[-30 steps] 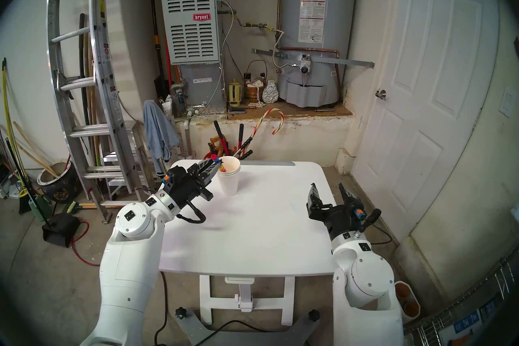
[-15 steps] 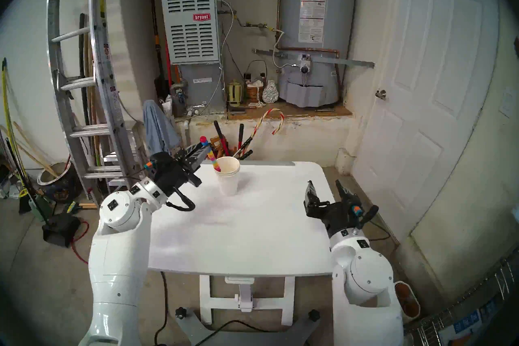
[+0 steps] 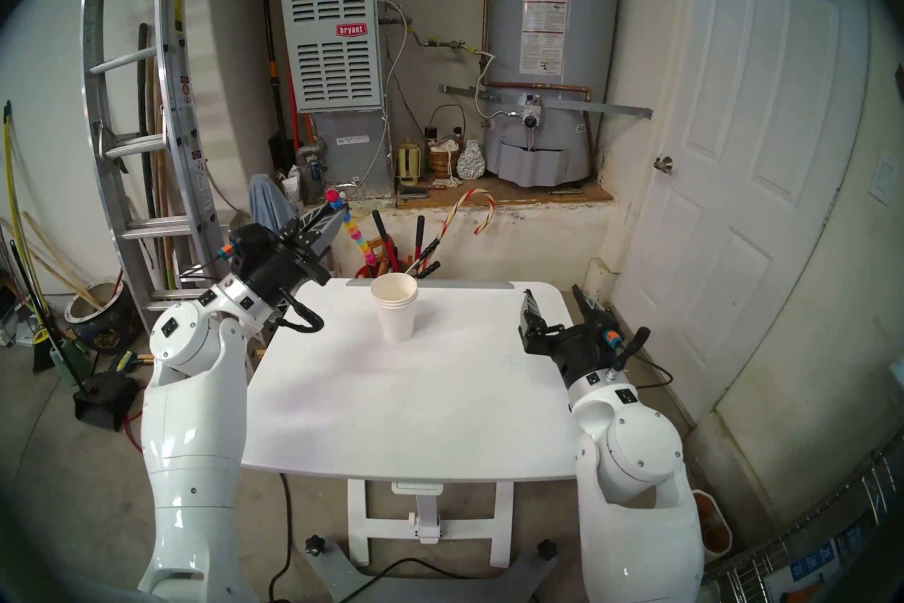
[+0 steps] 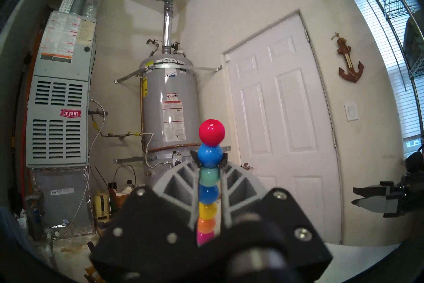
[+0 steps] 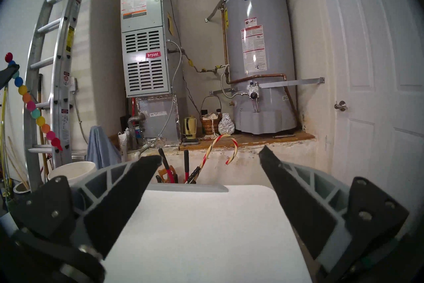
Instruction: Switch the marker to another color
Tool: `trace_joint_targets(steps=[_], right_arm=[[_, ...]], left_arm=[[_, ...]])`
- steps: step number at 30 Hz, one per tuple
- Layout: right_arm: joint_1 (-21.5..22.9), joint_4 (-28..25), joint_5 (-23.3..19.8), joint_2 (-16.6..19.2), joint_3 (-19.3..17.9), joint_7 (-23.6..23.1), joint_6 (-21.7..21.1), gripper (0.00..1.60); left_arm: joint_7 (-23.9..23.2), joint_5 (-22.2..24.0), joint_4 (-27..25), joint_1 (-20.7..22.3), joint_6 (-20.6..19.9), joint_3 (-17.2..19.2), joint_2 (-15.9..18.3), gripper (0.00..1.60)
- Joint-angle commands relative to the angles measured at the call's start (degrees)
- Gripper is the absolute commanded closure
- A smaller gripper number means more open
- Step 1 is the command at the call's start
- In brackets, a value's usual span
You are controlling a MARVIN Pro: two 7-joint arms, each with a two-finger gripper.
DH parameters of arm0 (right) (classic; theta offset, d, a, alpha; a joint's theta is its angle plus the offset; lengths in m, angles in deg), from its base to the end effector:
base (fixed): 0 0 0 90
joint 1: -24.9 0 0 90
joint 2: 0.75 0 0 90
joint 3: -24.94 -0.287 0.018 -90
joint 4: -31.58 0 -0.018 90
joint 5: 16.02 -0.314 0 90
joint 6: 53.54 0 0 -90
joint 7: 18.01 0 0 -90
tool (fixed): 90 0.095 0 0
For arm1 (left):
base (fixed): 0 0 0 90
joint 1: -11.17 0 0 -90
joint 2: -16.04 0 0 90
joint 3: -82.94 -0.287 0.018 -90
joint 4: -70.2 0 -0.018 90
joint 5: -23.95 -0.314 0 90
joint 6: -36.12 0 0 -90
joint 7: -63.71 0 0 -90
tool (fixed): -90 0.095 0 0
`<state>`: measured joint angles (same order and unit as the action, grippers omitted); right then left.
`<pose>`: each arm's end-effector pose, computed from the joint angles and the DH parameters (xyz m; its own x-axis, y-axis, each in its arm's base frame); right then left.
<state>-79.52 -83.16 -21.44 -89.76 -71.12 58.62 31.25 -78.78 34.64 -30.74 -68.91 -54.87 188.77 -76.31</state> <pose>0.3500 -0.0218 -0.2333 -0.0959 -0.0422 0.9945 0.1508 -0.9882 -0.0274 0.4222 0.0242 -0.1521 -0.3761 0.1718 0.9105 -0.6017 -0.7926 -0.0990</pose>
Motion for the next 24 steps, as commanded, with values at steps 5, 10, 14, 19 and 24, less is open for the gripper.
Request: trace_joint_targets(steps=[5,10,14,19,24], right_arm=[[8.6,0.3,-0.2,3.2,4.1,-4.5,-2.1,0.00],[11.0,1.3,-0.4,3.2,6.6,-5.9,-3.1,0.00],[13.6,2.3,-0.9,3.0,8.8,-7.7,-4.2,0.00],[17.1,3.8,-1.6,3.1,11.0,-10.5,-5.9,0.00],[18.1,4.1,-1.5,3.2,12.6,-12.4,-6.6,0.00]], left_arm=[[-2.6,3.8,-5.3,1.8,-5.4,1.1,0.4,1.60],[-3.7,4.3,-6.3,1.0,-7.0,1.5,0.8,1.60],[-4.8,4.4,-6.8,-0.1,-8.1,1.7,0.9,1.60],[-5.8,4.5,-6.7,-1.4,-9.2,1.8,0.9,1.60],[-6.4,4.6,-6.8,-2.1,-9.8,1.8,0.7,1.60]])
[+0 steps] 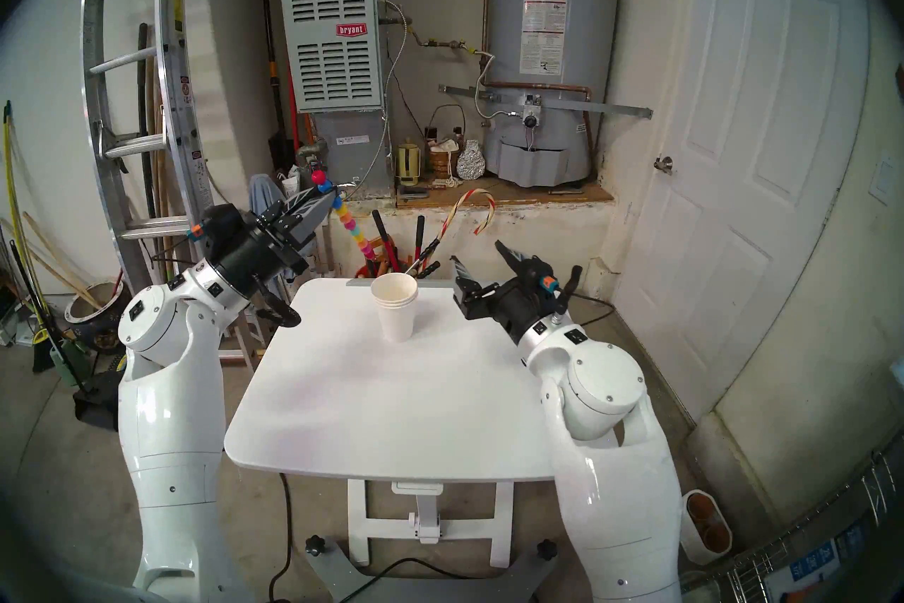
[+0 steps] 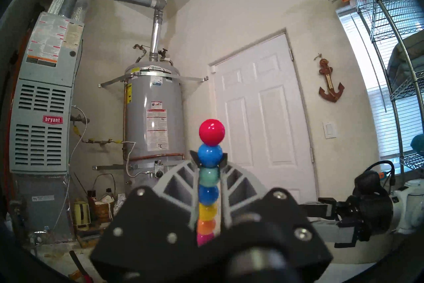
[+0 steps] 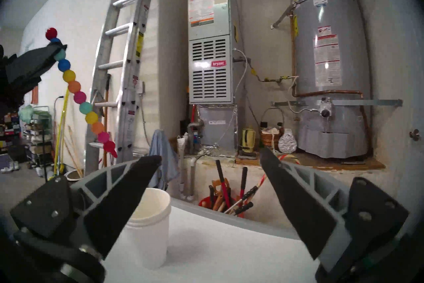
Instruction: Switch the marker to another color
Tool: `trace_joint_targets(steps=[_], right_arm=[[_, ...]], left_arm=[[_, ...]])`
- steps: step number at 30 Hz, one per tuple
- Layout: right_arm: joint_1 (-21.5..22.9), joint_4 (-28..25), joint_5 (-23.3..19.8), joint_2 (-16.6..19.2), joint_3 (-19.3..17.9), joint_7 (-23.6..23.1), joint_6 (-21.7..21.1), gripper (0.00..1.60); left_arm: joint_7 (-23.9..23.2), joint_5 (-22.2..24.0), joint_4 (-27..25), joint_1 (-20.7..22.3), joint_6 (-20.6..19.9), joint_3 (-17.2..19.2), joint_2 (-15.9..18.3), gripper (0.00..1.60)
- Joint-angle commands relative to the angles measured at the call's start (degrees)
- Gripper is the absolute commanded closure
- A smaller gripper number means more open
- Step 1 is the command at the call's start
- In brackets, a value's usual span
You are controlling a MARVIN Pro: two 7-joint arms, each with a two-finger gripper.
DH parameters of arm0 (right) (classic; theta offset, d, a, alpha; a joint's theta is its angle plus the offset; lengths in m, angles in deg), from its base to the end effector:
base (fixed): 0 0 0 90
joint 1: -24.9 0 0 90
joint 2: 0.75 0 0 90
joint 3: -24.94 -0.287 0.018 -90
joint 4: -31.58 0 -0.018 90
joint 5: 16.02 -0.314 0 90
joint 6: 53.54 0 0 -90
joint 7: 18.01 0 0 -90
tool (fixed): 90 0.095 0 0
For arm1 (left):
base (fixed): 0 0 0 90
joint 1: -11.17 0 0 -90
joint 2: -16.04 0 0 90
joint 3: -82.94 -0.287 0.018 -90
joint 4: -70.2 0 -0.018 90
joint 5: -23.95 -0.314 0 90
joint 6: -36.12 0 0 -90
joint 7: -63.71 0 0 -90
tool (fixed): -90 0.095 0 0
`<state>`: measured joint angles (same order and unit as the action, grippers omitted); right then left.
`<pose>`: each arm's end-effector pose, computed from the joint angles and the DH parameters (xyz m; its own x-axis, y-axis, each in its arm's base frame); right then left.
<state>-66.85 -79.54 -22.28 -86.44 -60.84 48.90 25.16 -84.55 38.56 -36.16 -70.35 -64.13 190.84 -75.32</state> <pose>0.3925 0.0553 -0.1886 -0.1299 -0.0451 0.9905 0.4889 -0.8720 0.0245 0.3993 0.0321 -0.1341 -0.3086 0.2291 0.9232 -0.6939 -0.7181 -0.0537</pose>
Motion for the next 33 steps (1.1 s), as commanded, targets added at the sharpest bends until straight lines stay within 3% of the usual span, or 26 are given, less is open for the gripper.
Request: trace_joint_targets(steps=[1,17,33], right_arm=[[6.7,1.4,-0.9,-0.1,3.1,-3.6,-1.1,0.00],[9.0,4.7,0.6,0.2,8.3,-7.6,-1.4,0.00],[9.1,4.2,2.0,-0.2,9.1,-9.2,-1.5,0.00]], left_arm=[[-0.9,0.7,-1.6,-0.9,-0.7,-0.4,-0.3,1.60],[-2.0,0.8,-3.5,-1.7,-2.6,-1.1,-1.1,1.60],[-2.4,0.1,-3.5,-2.8,-2.5,-1.1,-1.4,1.60]])
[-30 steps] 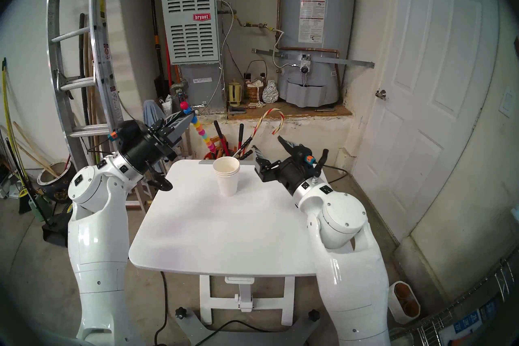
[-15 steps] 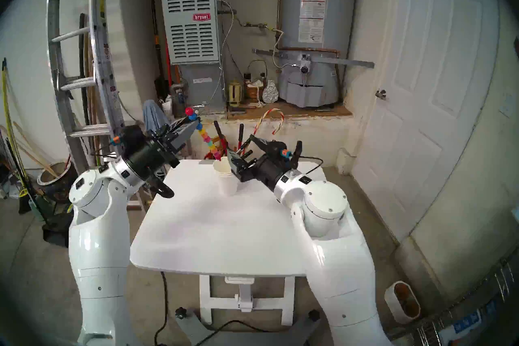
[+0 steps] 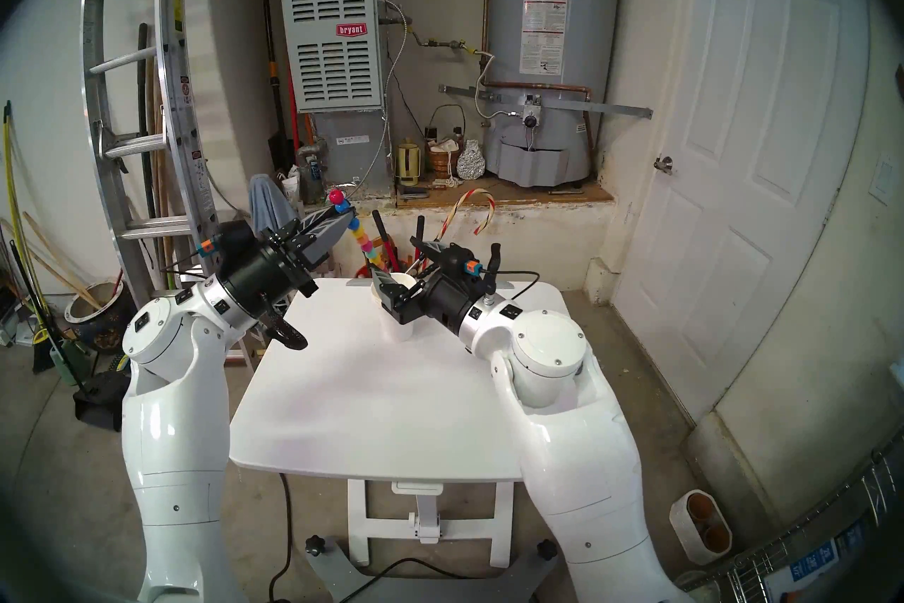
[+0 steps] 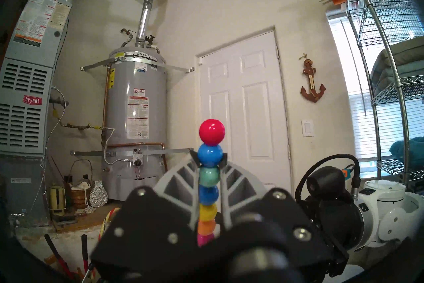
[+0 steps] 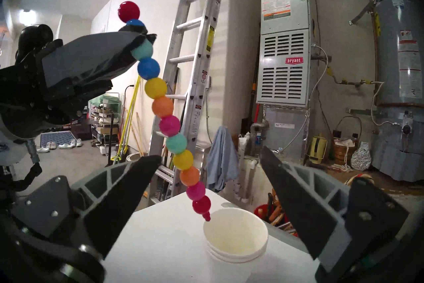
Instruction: Switch the marker to another color
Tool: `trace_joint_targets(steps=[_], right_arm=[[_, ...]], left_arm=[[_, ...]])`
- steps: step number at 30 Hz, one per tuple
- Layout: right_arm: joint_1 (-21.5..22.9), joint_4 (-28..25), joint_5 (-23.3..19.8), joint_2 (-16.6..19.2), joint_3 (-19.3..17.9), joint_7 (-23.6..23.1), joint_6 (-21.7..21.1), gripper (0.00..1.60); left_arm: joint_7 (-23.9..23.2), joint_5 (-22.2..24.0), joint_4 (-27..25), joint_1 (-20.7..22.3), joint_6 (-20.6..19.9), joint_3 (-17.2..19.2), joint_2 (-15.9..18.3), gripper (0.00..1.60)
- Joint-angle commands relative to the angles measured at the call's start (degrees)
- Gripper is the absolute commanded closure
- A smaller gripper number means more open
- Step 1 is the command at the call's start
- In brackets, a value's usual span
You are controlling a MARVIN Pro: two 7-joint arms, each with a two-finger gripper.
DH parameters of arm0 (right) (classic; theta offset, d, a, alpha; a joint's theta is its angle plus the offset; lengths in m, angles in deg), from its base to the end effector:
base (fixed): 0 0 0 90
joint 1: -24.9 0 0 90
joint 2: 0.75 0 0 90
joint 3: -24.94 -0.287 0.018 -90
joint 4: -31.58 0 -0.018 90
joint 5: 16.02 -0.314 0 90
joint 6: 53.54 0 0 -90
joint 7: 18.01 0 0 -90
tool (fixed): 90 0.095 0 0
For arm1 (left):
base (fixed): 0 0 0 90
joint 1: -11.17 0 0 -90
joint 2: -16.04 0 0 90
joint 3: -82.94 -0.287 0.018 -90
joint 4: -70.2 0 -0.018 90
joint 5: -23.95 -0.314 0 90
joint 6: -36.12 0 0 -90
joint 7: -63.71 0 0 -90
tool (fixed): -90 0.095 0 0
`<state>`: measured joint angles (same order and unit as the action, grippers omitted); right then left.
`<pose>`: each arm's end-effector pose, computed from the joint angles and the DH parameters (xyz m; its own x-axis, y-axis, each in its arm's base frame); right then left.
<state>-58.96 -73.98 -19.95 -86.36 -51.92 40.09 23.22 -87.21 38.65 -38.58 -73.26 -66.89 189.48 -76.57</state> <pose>0.4044 0.1253 -0.1815 -0.1304 0.0025 0.9915 0.7138 -0.6938 0.0957 0.3845 0.0149 -0.1423 -0.2488 0.2550 0.9344 -0.7516 -0.6593 -0.0202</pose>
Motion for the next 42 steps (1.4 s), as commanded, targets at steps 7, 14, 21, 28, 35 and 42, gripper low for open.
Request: trace_joint_targets(steps=[7,14,21,28,35,42], right_arm=[[2.1,0.0,0.0,-1.3,1.2,-0.6,0.7,0.00],[2.4,1.6,-0.1,-1.7,1.0,-0.4,1.3,0.00],[2.4,1.1,-0.3,-1.4,0.9,-0.6,1.7,0.00],[2.4,1.0,-0.6,-1.3,1.0,-0.7,1.9,0.00],[2.4,0.9,-0.9,-1.3,1.0,-0.9,1.6,0.07],[2.3,0.9,-1.1,-1.3,0.8,-1.1,1.3,0.88]], left_arm=[[0.0,0.1,-1.2,0.1,0.0,0.0,-0.2,1.60],[0.1,0.1,-1.5,0.3,-0.2,-0.6,-0.6,1.60],[0.1,-0.2,-1.4,0.1,-0.2,-1.4,-0.8,1.60],[0.2,-0.5,-1.2,0.0,-0.1,-1.7,-0.7,1.60],[0.3,-0.6,-1.1,0.1,-0.1,-1.8,-0.7,1.60],[0.4,-0.6,-1.0,0.3,0.0,-1.8,-0.7,1.60]])
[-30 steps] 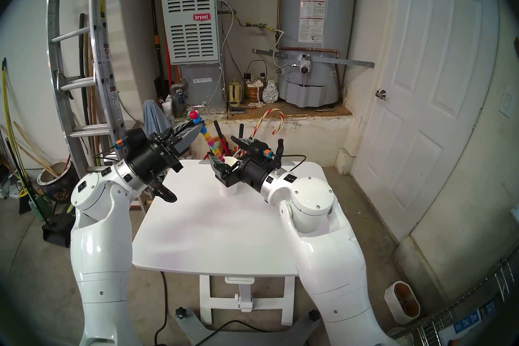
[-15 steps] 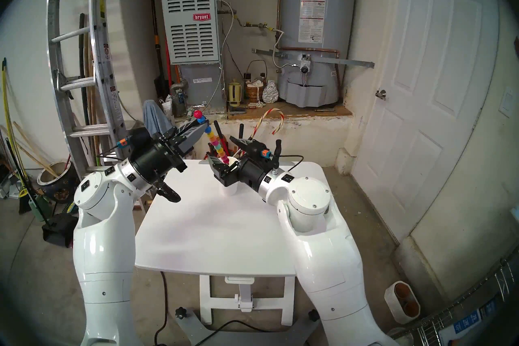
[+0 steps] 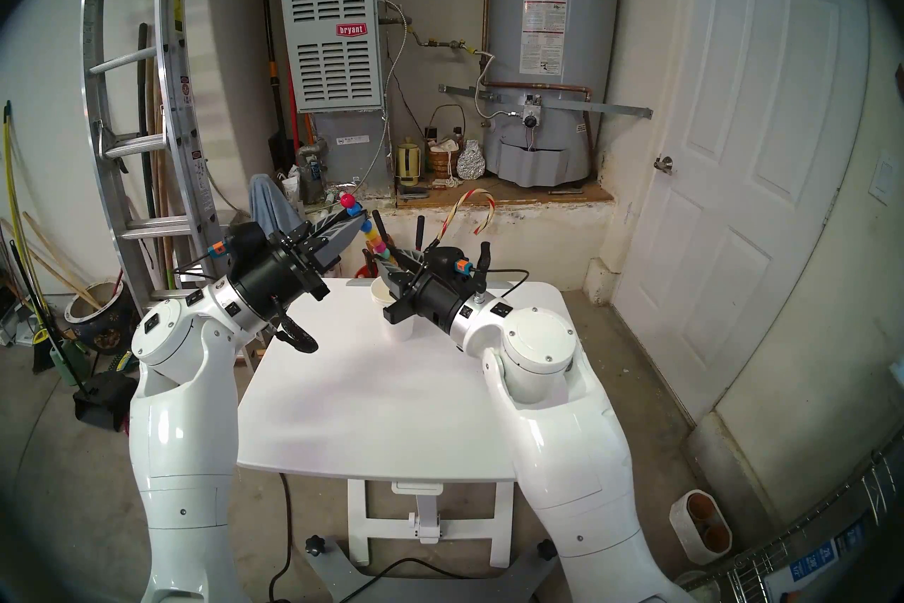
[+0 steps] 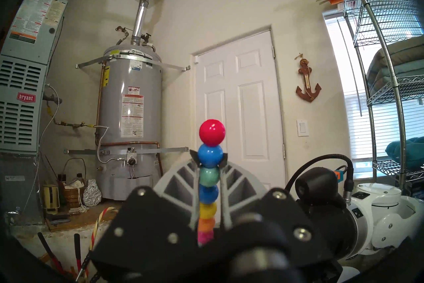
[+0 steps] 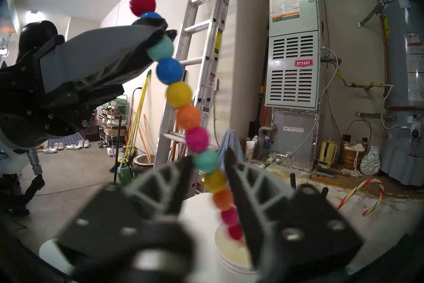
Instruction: Switch the marker to another color
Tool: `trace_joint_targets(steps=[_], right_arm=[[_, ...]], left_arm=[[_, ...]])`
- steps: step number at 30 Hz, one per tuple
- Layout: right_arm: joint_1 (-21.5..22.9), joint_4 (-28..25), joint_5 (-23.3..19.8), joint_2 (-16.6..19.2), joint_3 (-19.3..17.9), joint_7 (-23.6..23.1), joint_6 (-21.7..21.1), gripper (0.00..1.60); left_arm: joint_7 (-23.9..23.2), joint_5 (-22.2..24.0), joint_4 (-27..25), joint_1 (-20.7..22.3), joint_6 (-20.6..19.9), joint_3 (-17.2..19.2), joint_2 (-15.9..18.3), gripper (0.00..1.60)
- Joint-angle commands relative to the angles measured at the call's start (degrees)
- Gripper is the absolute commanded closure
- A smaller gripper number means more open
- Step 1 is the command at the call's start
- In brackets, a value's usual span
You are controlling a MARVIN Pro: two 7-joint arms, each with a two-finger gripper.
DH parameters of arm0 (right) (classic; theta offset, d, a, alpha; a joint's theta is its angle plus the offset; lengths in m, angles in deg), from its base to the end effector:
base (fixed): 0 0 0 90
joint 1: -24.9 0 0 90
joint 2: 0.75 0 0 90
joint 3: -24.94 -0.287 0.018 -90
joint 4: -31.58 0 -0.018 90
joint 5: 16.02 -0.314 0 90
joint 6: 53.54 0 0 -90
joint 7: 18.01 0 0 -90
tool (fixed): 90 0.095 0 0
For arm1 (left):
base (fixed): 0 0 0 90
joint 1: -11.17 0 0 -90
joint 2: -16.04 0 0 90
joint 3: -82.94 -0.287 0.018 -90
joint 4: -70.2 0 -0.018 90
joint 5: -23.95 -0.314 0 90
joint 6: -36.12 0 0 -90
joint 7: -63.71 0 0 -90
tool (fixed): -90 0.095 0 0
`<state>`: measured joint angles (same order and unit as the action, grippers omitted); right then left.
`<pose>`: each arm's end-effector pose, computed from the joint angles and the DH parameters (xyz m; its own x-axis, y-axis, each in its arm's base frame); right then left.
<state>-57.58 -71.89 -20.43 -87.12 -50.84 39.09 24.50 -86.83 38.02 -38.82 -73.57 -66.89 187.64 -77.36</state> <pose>0.4084 0.1364 -0.1826 -0.1372 -0.0160 0.9904 0.7387 -0.6677 0.0916 0.3845 0.0009 -0.1432 -0.2389 0.2619 0.9350 -0.7662 -0.6424 -0.0158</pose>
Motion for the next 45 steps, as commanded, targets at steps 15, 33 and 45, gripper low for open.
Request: trace_joint_targets(steps=[15,33,45], right_arm=[[0.0,0.0,2.3,0.5,0.7,0.5,1.1,1.60],[-5.1,-5.2,-1.8,0.6,-6.8,1.8,2.1,1.60],[-3.5,-8.8,-10.5,-2.9,-17.0,4.5,1.7,1.60]], left_arm=[[1.0,2.1,-1.7,2.7,-3.3,0.8,-0.8,1.60],[2.7,1.2,-3.1,6.7,-4.1,4.3,1.1,1.60],[-0.7,-6.1,-0.1,1.8,3.0,4.7,6.2,1.60]])
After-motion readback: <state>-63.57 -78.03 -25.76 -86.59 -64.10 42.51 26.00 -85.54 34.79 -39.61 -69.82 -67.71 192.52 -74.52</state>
